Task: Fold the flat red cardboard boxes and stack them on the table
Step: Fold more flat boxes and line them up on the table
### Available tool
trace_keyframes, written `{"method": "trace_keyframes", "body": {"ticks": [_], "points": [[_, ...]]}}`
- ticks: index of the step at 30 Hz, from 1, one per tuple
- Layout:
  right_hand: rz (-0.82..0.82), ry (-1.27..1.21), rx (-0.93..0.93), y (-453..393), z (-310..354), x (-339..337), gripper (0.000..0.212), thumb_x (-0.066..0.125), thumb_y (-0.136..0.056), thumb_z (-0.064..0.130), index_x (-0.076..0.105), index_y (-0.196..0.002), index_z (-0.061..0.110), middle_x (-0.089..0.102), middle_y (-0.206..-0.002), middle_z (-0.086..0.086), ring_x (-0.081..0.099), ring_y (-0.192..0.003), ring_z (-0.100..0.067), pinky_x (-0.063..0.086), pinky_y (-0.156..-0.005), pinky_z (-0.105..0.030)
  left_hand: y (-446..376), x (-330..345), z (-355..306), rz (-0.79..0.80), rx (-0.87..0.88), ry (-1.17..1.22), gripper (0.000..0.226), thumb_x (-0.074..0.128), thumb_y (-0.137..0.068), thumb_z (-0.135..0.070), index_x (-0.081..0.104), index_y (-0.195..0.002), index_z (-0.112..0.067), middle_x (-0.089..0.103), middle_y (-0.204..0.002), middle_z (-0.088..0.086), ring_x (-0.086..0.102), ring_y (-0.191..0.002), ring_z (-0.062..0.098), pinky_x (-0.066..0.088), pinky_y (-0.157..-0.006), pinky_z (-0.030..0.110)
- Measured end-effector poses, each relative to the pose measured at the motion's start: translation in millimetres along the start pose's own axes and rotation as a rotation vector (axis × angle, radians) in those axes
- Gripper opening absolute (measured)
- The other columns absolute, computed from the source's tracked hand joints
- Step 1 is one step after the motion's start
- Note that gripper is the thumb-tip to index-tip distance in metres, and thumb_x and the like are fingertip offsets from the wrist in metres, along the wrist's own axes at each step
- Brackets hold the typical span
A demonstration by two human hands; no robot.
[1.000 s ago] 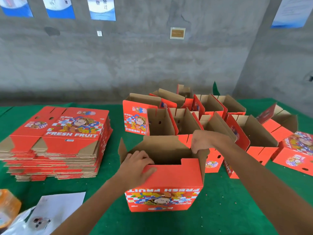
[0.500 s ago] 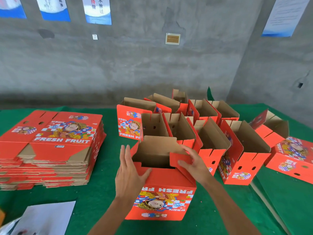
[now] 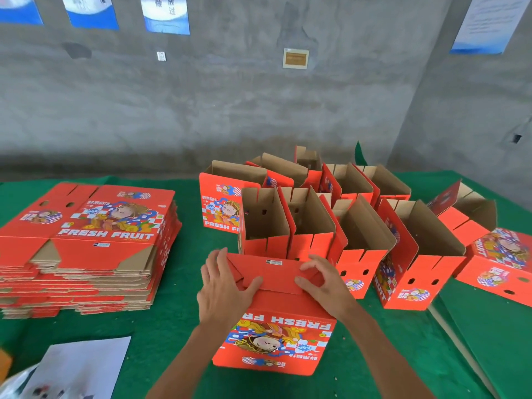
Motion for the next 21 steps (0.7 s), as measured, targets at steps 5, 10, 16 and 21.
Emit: {"method": "trace_keyframes", "body": {"ticks": [5, 10, 16, 21], "points": [[0.02, 0.307, 0.041, -6.8, 4.5, 5.3, 0.07, 0.076, -0.084, 0.057, 0.041, -0.141, 0.034, 0.046, -0.135, 0.006, 0.041, -0.129, -0.02, 0.042, -0.105, -0.04, -16.0, 24.2, 9.2, 0.291, -0.077, -0.178, 0.115, 0.066, -0.074, -0.083, -0.004, -0.159, -0.049, 0.003, -0.17, -0.001, 0.054, -0.132, 0.035, 0.052, -0.092, 0.047], [-0.059, 0.336, 0.061, -6.0, 6.7, 3.9, 0.07, 0.069, -0.09, 0.06, 0.042, -0.145, 0.026, 0.048, -0.139, 0.001, 0.045, -0.129, -0.022, 0.045, -0.104, -0.042, -20.6, 26.0, 8.6, 0.318, -0.093, -0.252, 0.092, 0.05, -0.082, -0.088, 0.012, -0.158, -0.052, 0.03, -0.156, 0.008, 0.05, -0.132, 0.034, 0.048, -0.097, 0.047], [-0.09, -0.179, 0.616, 7.8, -28.0, -0.6, 0.073, 0.013, -0.104, 0.067, 0.061, -0.098, 0.013, 0.066, -0.079, -0.008, 0.061, -0.066, -0.019, 0.045, -0.059, -0.025, -17.2, 9.0, 35.7, 0.254, -0.123, -0.161, 0.071, 0.019, -0.094, -0.081, 0.018, -0.157, -0.048, 0.023, -0.165, 0.005, 0.043, -0.14, 0.034, 0.044, -0.104, 0.054], [0.266, 0.052, 0.775, 18.4, -16.7, 30.7, 0.082, 0.019, -0.1, 0.074, 0.048, -0.142, 0.01, 0.076, -0.088, -0.022, 0.052, -0.033, -0.014, 0.032, -0.037, -0.012, -14.7, -11.2, 81.5, 0.242, -0.222, -0.073, 0.071, 0.027, -0.093, -0.082, 0.021, -0.155, -0.048, 0.027, -0.163, 0.005, 0.048, -0.138, 0.035, 0.045, -0.107, 0.057]]}}
Point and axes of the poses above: each hand's wrist, its own y-axis away from the middle knuckle, its own x-axis out of the palm, z = x × y, the point moved 8 cm from there along -y, towards the middle knuckle
